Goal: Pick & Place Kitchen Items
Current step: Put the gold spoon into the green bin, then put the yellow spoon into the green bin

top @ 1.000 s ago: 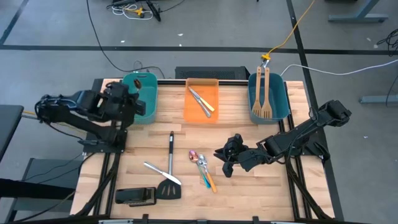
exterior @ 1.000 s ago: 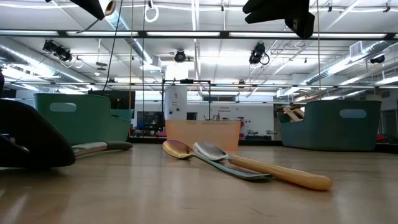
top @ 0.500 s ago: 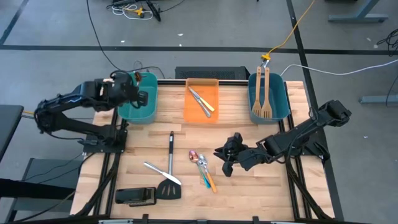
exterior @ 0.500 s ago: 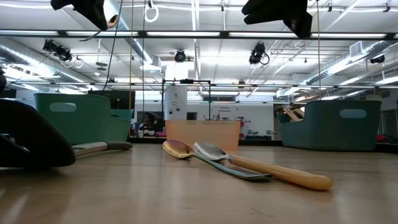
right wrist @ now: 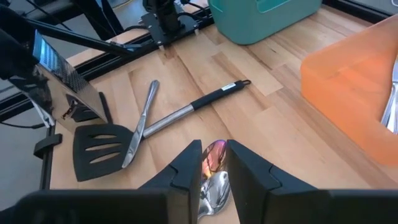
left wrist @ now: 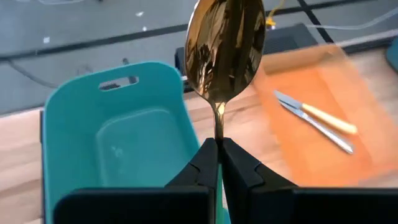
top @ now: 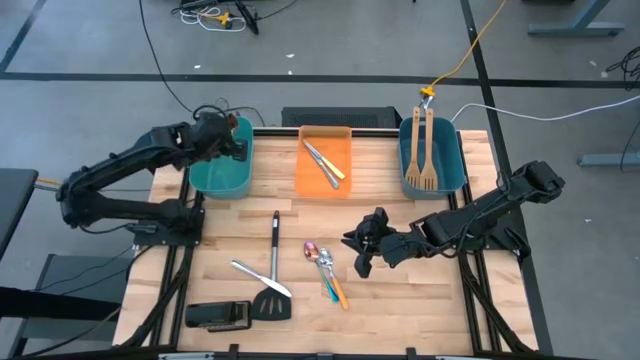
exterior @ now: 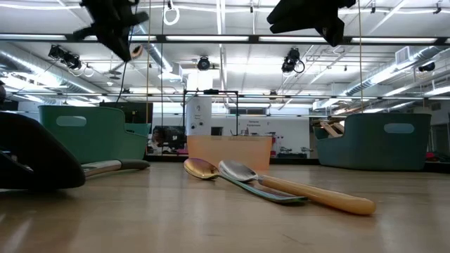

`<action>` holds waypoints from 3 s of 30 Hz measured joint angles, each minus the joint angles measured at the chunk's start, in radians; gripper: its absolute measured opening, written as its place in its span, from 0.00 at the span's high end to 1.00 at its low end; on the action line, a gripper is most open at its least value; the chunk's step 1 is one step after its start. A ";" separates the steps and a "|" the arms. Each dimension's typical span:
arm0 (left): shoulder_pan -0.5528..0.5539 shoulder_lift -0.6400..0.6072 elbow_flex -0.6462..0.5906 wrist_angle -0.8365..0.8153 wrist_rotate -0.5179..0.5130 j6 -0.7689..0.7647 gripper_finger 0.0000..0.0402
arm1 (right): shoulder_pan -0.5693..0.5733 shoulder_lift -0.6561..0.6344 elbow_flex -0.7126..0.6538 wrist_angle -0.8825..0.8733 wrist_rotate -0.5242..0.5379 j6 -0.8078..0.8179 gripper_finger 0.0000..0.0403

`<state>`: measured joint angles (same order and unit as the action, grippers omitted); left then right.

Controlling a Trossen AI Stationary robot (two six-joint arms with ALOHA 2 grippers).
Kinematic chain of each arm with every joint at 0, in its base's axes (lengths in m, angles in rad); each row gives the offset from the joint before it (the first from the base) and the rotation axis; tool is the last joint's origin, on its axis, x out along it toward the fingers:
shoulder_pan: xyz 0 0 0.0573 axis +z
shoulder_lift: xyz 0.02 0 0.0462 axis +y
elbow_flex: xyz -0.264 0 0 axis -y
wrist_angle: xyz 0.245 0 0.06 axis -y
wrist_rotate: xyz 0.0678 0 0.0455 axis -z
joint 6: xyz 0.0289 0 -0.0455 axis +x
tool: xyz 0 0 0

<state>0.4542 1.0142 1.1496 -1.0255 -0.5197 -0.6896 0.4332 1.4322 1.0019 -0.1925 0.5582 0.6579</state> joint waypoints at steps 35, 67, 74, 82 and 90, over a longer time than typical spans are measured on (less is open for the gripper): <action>0.473 0.007 -0.396 0.302 0.318 0.151 0.97 | -0.014 0.000 0.000 0.029 0.002 -0.065 0.79; 0.385 -0.025 -0.157 0.210 0.524 0.227 0.86 | -0.014 0.006 0.000 0.023 -0.047 -0.038 0.79; 0.187 -0.131 -0.096 0.244 0.517 0.214 0.86 | -0.014 0.064 0.015 0.098 -0.135 0.006 0.79; -0.006 -0.223 -0.096 0.242 0.515 0.201 0.86 | 0.000 0.260 0.337 -0.153 -0.210 -0.056 0.88; -0.153 -0.277 -0.097 0.242 0.512 0.136 0.86 | 0.014 0.447 0.733 -0.606 -0.418 0.074 0.95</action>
<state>0.3011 0.7372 1.0528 -0.7834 -0.0080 -0.5540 0.4474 1.8791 1.7349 -0.7981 0.1398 0.7320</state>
